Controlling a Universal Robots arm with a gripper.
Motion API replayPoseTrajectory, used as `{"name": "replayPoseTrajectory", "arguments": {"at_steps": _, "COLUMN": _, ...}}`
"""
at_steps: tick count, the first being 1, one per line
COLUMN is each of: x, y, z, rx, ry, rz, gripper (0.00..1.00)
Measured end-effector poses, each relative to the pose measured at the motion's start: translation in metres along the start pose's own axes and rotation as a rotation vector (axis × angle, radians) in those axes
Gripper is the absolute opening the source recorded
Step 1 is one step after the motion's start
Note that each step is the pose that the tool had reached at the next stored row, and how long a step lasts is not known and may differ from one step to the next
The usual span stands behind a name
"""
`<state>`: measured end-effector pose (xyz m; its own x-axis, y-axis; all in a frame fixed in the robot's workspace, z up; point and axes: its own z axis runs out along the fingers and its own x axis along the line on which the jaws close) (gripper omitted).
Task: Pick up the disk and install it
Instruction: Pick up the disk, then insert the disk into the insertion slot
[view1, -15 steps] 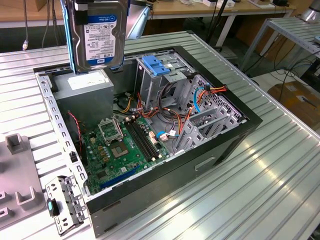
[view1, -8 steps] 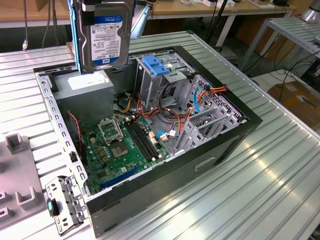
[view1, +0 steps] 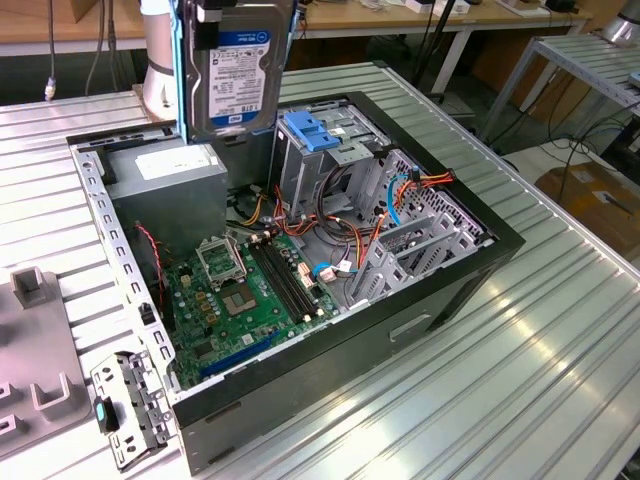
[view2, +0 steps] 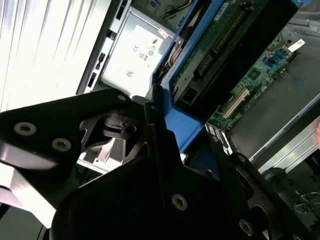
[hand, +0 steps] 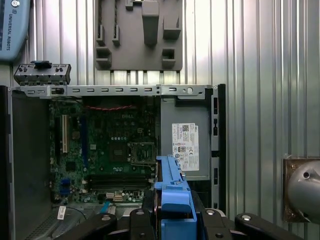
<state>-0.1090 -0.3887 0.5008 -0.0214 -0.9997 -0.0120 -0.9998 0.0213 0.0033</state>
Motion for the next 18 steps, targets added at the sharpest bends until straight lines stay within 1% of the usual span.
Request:
{"name": "replayPoseTrajectory", "arguments": {"at_steps": 3, "x": 0.0001, "y": -0.0086, "z": 0.0000, "rx": -0.0001, "ry": 0.0001, "rz": 0.000, "gripper": 0.37}}
{"name": "replayPoseTrajectory", "arguments": {"at_steps": 6, "x": 0.0004, "y": -0.0116, "z": 0.0001, "rx": 0.0001, "ry": -0.0001, "rz": 0.000, "gripper": 0.37}}
{"name": "replayPoseTrajectory", "arguments": {"at_steps": 18, "x": 0.0004, "y": -0.0123, "z": 0.0002, "rx": 0.0002, "ry": 0.0000, "rz": 0.000, "gripper": 0.37}}
